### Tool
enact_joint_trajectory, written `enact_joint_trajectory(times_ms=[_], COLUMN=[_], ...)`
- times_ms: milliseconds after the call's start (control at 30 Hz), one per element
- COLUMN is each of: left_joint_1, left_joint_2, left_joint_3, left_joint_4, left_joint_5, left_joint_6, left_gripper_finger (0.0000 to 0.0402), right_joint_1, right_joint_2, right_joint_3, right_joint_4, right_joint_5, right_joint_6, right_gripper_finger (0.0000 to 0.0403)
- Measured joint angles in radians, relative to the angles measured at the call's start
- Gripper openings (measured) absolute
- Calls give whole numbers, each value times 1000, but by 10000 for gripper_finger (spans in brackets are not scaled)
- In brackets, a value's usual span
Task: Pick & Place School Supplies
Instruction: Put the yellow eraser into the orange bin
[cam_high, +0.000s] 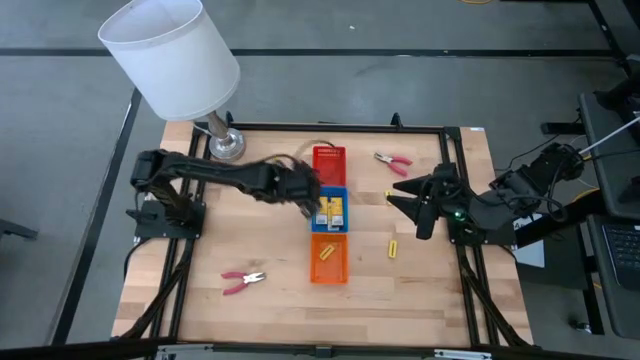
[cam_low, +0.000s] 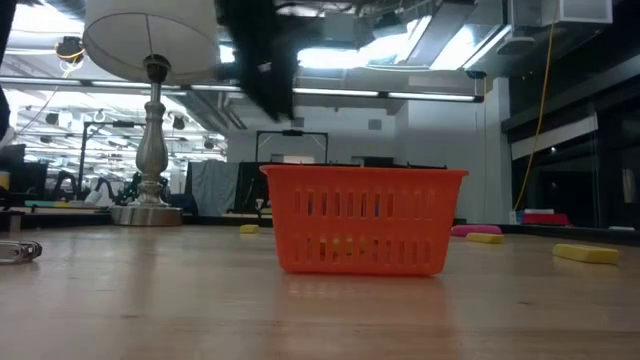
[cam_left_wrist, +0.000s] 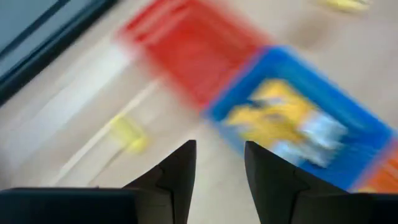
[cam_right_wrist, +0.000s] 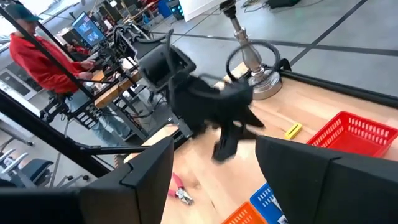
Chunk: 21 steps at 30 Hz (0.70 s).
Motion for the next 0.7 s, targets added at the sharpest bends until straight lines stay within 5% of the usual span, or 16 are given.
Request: enact_joint_trajectory(times_ms=[133,333,700], left_joint_1=[86,262,356], left_joint_2=[-23,23,39], left_joint_3=[-61,-205,-302], left_joint_4=[-68,-46,227], left_joint_5=[-13,124,200], left_joint_6=[-252,-459,-334], left_gripper_finger=[141,169,214], right_joint_1=[14,14,14], right_joint_2=[0,0,0], right_joint_3=[0,0,0], right_joint_4=[0,0,0], right_joint_5=[38,47,59], right_joint_6=[-1,-8,-1], right_gripper_finger=[233,233,233])
